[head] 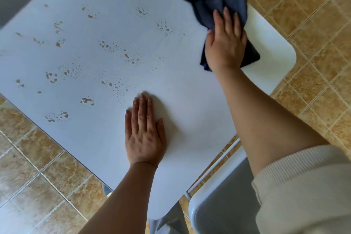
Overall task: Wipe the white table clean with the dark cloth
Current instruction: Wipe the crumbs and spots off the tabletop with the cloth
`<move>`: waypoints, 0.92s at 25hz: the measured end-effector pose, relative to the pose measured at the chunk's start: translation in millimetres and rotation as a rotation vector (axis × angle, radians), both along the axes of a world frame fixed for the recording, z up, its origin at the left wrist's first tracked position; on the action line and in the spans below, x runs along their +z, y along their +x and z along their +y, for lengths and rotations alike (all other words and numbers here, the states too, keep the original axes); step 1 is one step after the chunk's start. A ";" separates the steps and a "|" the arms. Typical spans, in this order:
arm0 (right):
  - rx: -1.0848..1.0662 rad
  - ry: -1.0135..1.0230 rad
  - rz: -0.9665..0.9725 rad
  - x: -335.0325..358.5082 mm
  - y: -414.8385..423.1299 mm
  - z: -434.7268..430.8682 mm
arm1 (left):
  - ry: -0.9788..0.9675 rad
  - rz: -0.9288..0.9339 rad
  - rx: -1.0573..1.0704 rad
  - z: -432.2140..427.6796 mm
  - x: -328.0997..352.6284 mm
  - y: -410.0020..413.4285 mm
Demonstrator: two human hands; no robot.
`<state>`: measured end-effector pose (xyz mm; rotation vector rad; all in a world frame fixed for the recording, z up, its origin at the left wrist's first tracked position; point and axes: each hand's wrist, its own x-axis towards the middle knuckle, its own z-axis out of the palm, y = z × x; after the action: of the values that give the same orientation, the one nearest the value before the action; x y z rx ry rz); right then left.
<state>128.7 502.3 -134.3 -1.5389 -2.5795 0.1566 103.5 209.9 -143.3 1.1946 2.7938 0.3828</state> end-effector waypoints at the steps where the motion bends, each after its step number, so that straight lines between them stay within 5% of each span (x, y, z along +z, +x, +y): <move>1: 0.049 0.037 0.014 -3.5 -5.6 -13.8 | -0.002 0.002 0.001 -0.1 0.0 0.0; 6: 0.191 0.156 0.107 -13.6 -4.3 -67.0 | -0.005 -0.004 -0.005 -0.7 0.5 0.4; 14: 0.127 0.084 0.070 -10.5 4.1 -140.5 | 0.151 -0.121 -0.040 -27.2 10.1 -11.1; 23: 0.195 0.039 0.129 -10.9 -29.4 -248.2 | 0.049 -0.045 0.274 -109.2 -3.8 -43.4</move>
<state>99.3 254.1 -145.2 -1.2209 -2.6088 0.2168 60.0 100.6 -147.1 0.7989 2.9291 0.4926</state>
